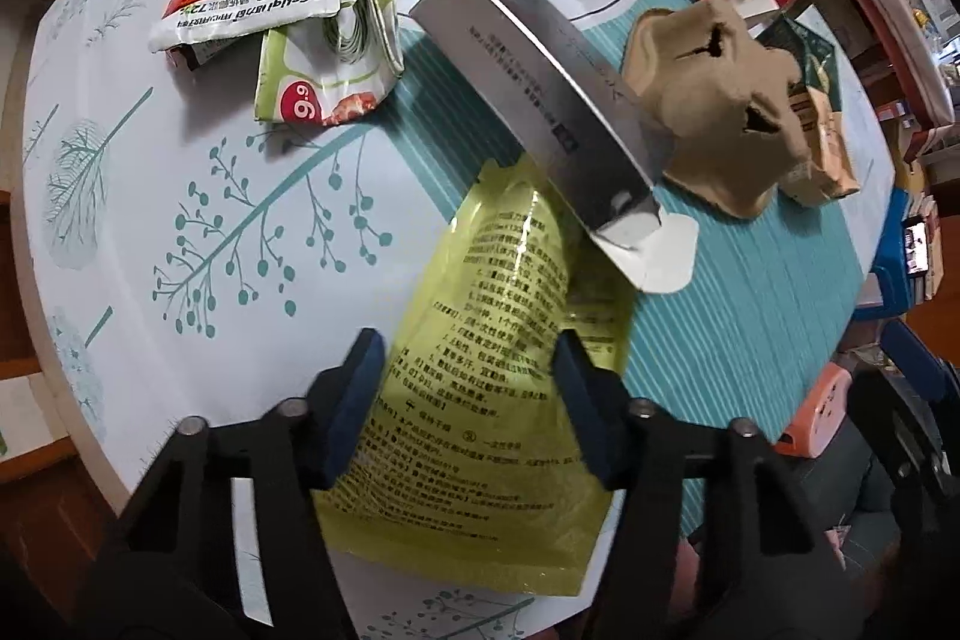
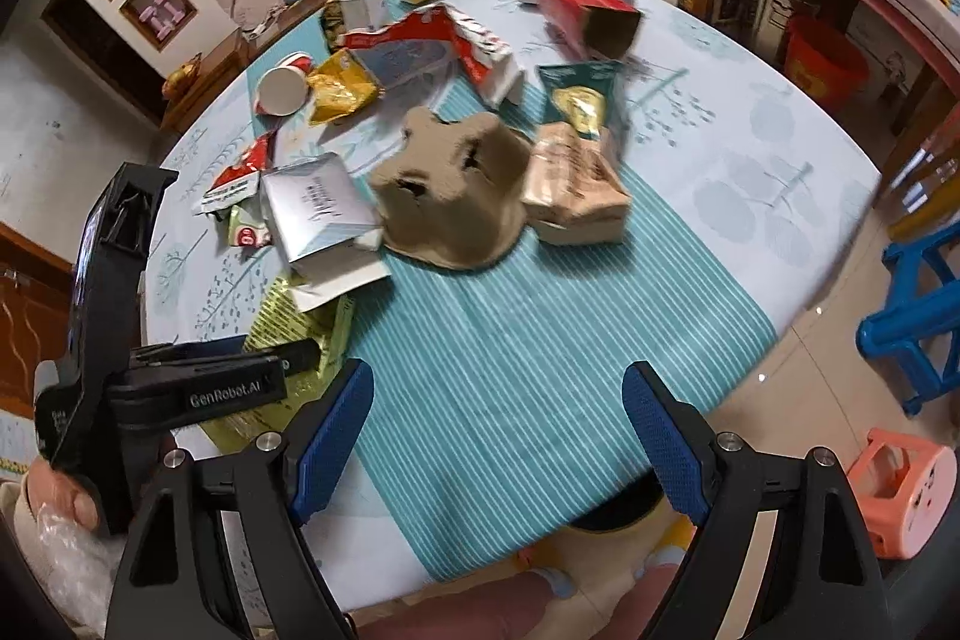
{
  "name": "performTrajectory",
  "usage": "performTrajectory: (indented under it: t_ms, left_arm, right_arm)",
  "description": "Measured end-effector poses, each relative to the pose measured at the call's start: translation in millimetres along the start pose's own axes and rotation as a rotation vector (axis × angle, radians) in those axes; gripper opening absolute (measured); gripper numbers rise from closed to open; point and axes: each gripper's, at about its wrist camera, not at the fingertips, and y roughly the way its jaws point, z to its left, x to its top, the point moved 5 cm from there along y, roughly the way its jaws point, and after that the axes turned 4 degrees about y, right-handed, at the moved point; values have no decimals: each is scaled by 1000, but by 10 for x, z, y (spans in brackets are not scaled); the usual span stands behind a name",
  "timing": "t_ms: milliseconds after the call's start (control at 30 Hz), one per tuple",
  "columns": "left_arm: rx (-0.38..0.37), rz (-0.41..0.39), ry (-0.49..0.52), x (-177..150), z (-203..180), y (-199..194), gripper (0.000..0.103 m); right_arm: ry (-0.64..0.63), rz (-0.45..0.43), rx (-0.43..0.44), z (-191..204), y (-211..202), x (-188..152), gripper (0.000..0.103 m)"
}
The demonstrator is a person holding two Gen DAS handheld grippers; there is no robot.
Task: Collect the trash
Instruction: 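Grasp the yellow-green pouch with the left gripper while the right gripper approaches the silver box, then grasp the silver earplug box with the right gripper and lift it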
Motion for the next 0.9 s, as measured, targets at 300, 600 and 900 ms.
performTrajectory:
  t_ms: [300,600,900]
  left_arm:
    - [25,-60,9,-159,-26,-243,34]
    - [16,-130,-76,-392,325,-680,33]
    - [7,-169,-213,-491,985,-836,33]
  right_arm:
    - [-102,-12,72,508,95,265,83]
    - [-237,-8,107,1196,422,623,83]
    - [-345,85,26,1494,997,733,83]
